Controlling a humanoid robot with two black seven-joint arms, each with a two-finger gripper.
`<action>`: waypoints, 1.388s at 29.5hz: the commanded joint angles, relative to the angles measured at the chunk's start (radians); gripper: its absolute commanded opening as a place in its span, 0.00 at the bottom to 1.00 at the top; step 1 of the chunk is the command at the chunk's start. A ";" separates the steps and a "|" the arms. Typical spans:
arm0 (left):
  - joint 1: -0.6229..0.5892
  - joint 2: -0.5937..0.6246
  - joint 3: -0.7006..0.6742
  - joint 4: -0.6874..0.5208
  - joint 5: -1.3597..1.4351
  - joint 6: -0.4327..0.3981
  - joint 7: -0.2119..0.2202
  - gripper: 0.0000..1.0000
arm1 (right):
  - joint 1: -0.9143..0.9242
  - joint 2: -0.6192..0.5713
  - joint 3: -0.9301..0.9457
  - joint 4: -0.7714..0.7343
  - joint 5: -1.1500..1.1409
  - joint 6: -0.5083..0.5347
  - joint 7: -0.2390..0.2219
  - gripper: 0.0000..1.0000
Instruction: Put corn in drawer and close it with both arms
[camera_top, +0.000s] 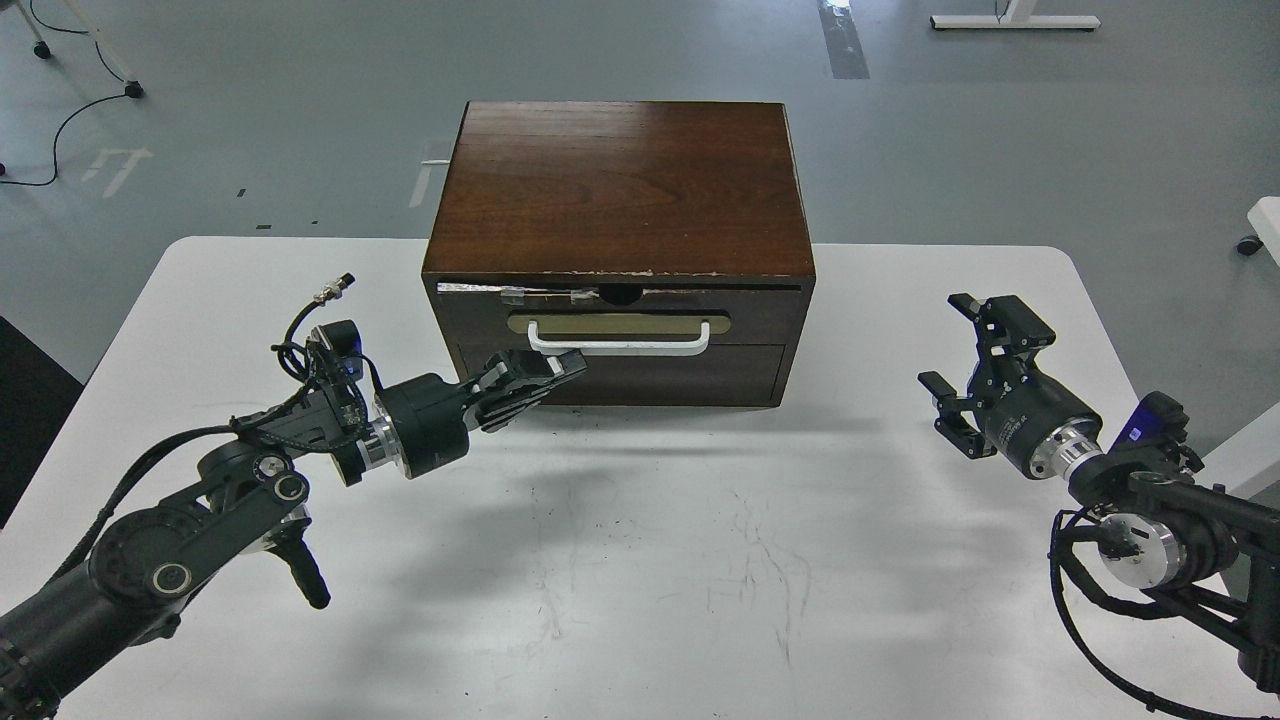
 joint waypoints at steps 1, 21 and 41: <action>0.006 0.005 0.000 -0.011 0.002 -0.031 -0.002 0.00 | 0.000 0.000 0.000 0.001 0.000 0.000 0.000 1.00; 0.135 0.171 -0.022 -0.317 -0.230 -0.060 -0.066 0.90 | 0.000 0.000 0.002 -0.001 -0.002 0.000 0.000 1.00; 0.359 0.196 -0.275 -0.265 -0.770 0.123 -0.066 0.98 | -0.002 0.015 0.041 -0.007 0.000 0.000 0.000 1.00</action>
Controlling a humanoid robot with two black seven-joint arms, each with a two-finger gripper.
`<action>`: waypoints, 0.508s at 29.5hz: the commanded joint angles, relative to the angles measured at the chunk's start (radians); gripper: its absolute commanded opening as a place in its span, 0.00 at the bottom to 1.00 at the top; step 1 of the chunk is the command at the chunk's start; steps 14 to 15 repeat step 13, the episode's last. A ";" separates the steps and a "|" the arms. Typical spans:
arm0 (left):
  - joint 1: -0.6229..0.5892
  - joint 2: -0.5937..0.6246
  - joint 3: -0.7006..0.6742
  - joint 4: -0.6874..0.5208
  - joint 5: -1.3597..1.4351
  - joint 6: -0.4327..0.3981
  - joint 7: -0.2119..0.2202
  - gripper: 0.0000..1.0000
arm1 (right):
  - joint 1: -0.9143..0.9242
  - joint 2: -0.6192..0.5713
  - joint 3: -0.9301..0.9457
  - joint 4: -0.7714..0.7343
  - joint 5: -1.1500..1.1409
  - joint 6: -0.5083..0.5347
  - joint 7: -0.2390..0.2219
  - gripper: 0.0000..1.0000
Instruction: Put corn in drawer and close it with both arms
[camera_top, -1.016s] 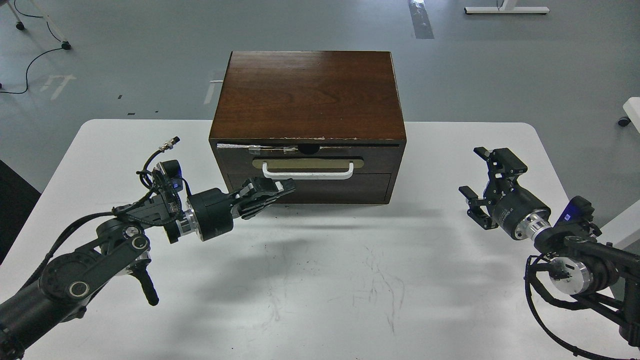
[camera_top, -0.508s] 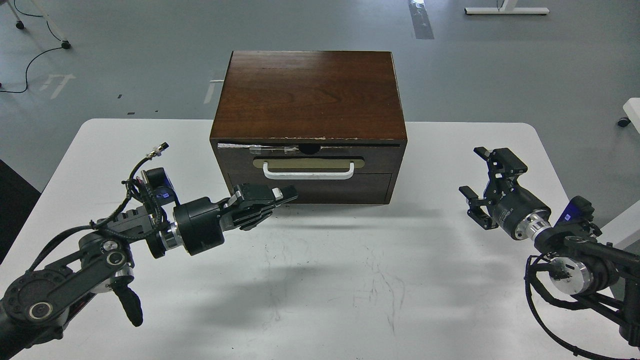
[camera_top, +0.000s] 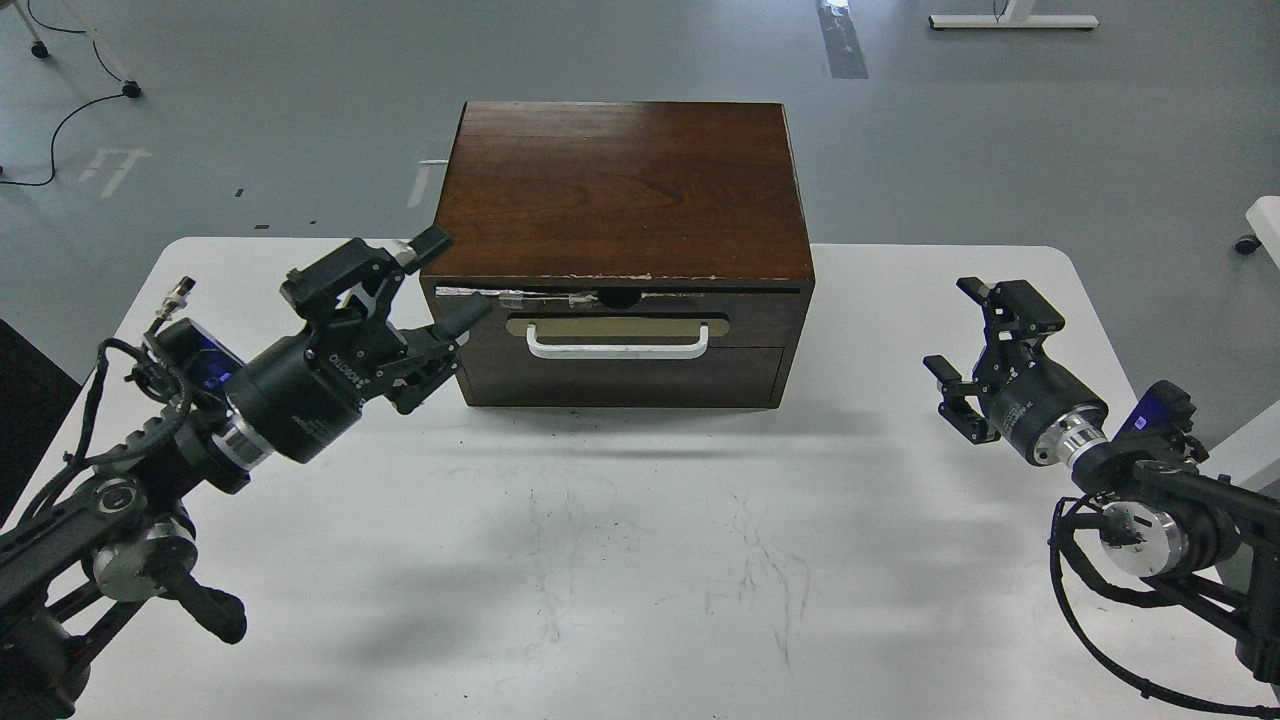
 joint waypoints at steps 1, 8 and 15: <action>0.058 -0.019 -0.044 0.046 -0.086 0.007 0.000 0.98 | -0.001 0.009 0.000 -0.001 0.002 0.000 0.000 1.00; 0.093 -0.060 -0.075 0.104 -0.101 -0.051 0.000 0.99 | -0.001 0.031 0.002 -0.001 0.003 0.000 0.000 1.00; 0.105 -0.065 -0.081 0.115 -0.101 -0.067 0.009 0.98 | 0.000 0.038 0.002 0.002 0.003 0.002 0.000 1.00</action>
